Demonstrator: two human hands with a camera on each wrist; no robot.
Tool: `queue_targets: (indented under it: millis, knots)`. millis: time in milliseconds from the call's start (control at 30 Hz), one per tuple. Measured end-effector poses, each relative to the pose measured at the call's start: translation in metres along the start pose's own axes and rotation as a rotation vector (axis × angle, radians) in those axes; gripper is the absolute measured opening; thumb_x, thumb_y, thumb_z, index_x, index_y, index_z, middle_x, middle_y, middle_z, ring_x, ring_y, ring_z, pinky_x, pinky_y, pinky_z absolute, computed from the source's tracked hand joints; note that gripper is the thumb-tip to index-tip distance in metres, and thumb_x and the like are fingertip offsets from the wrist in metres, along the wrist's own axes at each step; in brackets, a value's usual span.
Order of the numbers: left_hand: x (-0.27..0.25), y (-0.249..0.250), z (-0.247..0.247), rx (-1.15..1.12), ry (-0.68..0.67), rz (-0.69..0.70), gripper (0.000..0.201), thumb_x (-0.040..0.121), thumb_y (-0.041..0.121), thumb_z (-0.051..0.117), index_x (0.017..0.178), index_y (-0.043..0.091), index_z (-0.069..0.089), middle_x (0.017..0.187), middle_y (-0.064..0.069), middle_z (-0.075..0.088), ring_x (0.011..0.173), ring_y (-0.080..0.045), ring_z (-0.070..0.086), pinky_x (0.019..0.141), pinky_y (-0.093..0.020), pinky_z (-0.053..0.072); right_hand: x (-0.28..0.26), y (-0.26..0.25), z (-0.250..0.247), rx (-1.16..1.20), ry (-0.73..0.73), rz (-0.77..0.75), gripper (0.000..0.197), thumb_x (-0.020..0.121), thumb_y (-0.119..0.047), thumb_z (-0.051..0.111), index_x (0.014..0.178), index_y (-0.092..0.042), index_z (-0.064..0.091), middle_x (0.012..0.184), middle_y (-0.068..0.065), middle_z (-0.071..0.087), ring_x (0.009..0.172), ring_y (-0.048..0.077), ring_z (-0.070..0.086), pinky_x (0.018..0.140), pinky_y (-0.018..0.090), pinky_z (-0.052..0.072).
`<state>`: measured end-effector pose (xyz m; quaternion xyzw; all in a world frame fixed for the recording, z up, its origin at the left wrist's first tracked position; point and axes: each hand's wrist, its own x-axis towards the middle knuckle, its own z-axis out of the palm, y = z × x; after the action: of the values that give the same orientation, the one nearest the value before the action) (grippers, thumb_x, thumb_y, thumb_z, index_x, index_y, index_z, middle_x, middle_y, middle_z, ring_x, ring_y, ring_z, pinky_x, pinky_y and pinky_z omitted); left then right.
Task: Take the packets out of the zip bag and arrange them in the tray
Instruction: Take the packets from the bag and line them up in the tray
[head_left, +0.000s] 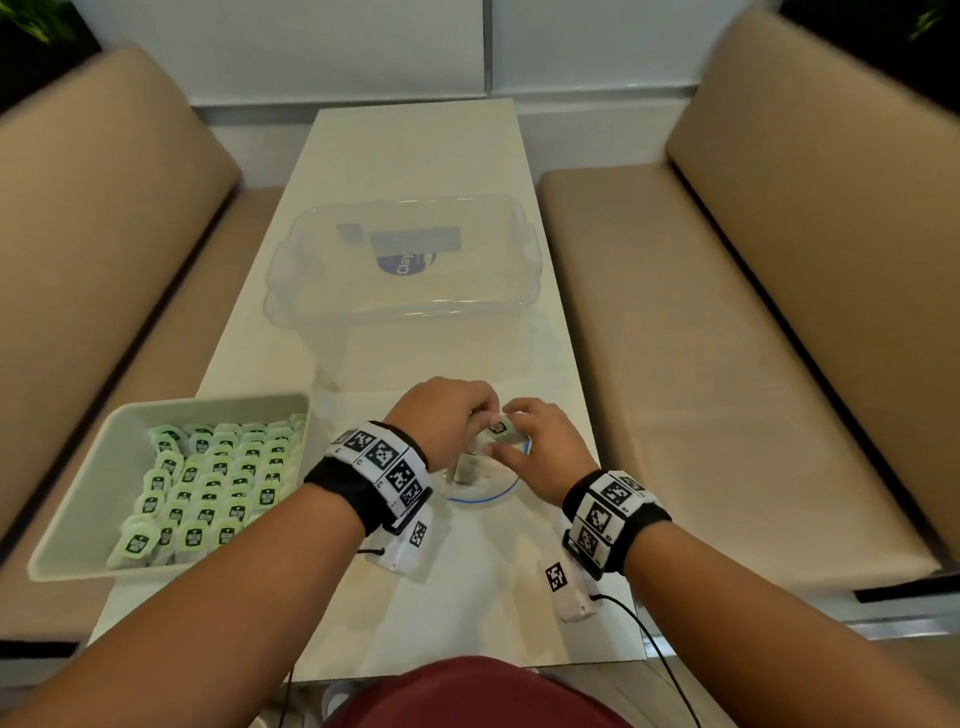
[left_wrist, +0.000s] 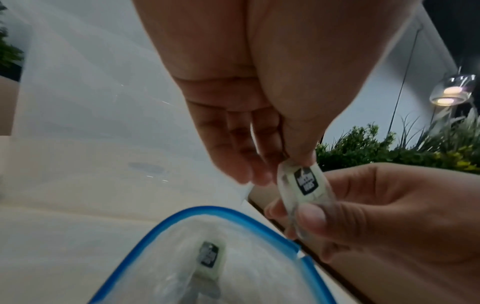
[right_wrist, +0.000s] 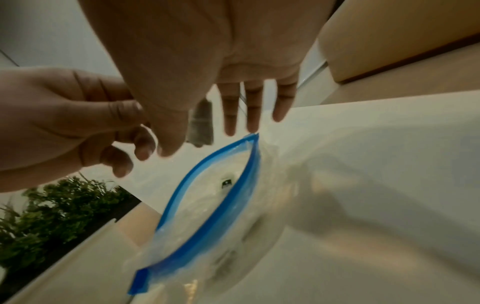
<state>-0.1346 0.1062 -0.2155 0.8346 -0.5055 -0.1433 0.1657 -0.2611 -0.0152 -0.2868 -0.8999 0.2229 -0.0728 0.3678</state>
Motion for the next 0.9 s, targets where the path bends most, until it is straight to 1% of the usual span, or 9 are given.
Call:
queue_targets:
  millis: [67, 167, 300, 400, 467, 533, 600, 767, 900]
  knots:
    - [0.000, 0.003, -0.002, -0.110, 0.045, -0.002, 0.010, 0.093, 0.037, 0.058, 0.090, 0.031, 0.065, 0.081, 0.012, 0.066, 0.072, -0.006, 0.059, 0.068, -0.023, 0.044, -0.002, -0.006, -0.003, 0.090, 0.010, -0.013, 0.017, 0.092, -0.037, 0.064, 0.091, -0.021, 0.071, 0.100, -0.002, 0.067, 0.094, 0.018, 0.057, 0.083, 0.035, 0.045]
    - [0.003, -0.002, 0.006, -0.108, 0.024, -0.070, 0.013, 0.091, 0.036, 0.061, 0.094, 0.026, 0.068, 0.086, 0.009, 0.068, 0.076, -0.012, 0.062, 0.072, -0.026, 0.049, -0.006, -0.004, -0.007, 0.153, 0.003, 0.096, 0.029, 0.098, -0.036, 0.055, 0.077, -0.018, 0.061, 0.076, -0.001, 0.063, 0.074, 0.019, 0.056, 0.073, 0.036, 0.045]
    - [0.009, -0.012, 0.040, 0.213, -0.292, -0.100, 0.022, 0.090, 0.018, 0.057, 0.107, 0.025, 0.068, 0.108, 0.000, 0.068, 0.096, -0.022, 0.063, 0.080, -0.026, 0.045, -0.013, 0.008, -0.007, 0.281, 0.021, 0.187, 0.035, 0.101, -0.040, 0.047, 0.084, -0.019, 0.070, 0.081, -0.005, 0.071, 0.073, 0.014, 0.061, 0.079, 0.033, 0.051]
    - [0.008, -0.016, 0.060, 0.301, -0.376, -0.051, 0.026, 0.089, 0.022, 0.060, 0.114, 0.027, 0.066, 0.120, 0.001, 0.062, 0.108, -0.023, 0.059, 0.086, -0.030, 0.046, -0.019, 0.012, -0.007, 0.271, 0.030, 0.209, 0.031, 0.099, -0.034, 0.054, 0.079, -0.019, 0.072, 0.073, 0.000, 0.071, 0.066, 0.014, 0.064, 0.073, 0.031, 0.054]
    - [0.007, -0.016, 0.065, 0.329, -0.367, -0.048, 0.030, 0.085, 0.026, 0.066, 0.115, 0.028, 0.065, 0.122, 0.003, 0.059, 0.114, -0.022, 0.056, 0.093, -0.034, 0.048, -0.022, 0.012, -0.007, 0.325, 0.039, 0.218, 0.025, 0.097, -0.019, 0.054, 0.079, -0.020, 0.071, 0.076, -0.001, 0.072, 0.062, 0.013, 0.063, 0.066, 0.028, 0.053]
    - [0.007, -0.016, 0.066, 0.360, -0.351, -0.049, 0.033, 0.082, 0.027, 0.068, 0.115, 0.029, 0.062, 0.120, 0.003, 0.059, 0.114, -0.022, 0.055, 0.092, -0.036, 0.049, -0.023, 0.012, -0.008, 0.371, 0.055, 0.229, 0.033, 0.092, -0.002, 0.046, 0.081, -0.025, 0.067, 0.078, -0.003, 0.070, 0.062, 0.013, 0.061, 0.062, 0.025, 0.051]
    - [0.006, -0.018, 0.067, 0.351, -0.330, -0.042, 0.038, 0.080, 0.025, 0.070, 0.116, 0.028, 0.057, 0.117, 0.001, 0.060, 0.110, -0.023, 0.057, 0.089, -0.036, 0.049, -0.023, 0.011, -0.008, 0.372, 0.063, 0.231, 0.041, 0.087, 0.005, 0.042, 0.080, -0.028, 0.065, 0.075, -0.006, 0.066, 0.064, 0.012, 0.058, 0.065, 0.031, 0.053]
    - [0.000, -0.022, 0.060, 0.219, -0.269, -0.073, 0.038, 0.085, 0.020, 0.063, 0.122, 0.025, 0.054, 0.115, 0.001, 0.064, 0.105, -0.022, 0.060, 0.085, -0.031, 0.047, -0.020, 0.006, -0.010, 0.409, 0.058, 0.236, 0.037, 0.090, 0.001, 0.046, 0.094, -0.026, 0.072, 0.074, -0.014, 0.063, 0.054, 0.009, 0.048, 0.055, 0.022, 0.042]
    - [-0.012, -0.023, 0.038, 0.133, -0.134, -0.082, 0.026, 0.091, 0.025, 0.052, 0.114, 0.022, 0.062, 0.108, -0.003, 0.066, 0.100, -0.026, 0.061, 0.080, -0.032, 0.047, -0.016, 0.000, -0.005, 0.390, 0.092, 0.196, 0.022, 0.093, -0.013, 0.057, 0.094, -0.028, 0.073, 0.077, -0.011, 0.068, 0.054, 0.000, 0.052, 0.062, 0.021, 0.044]
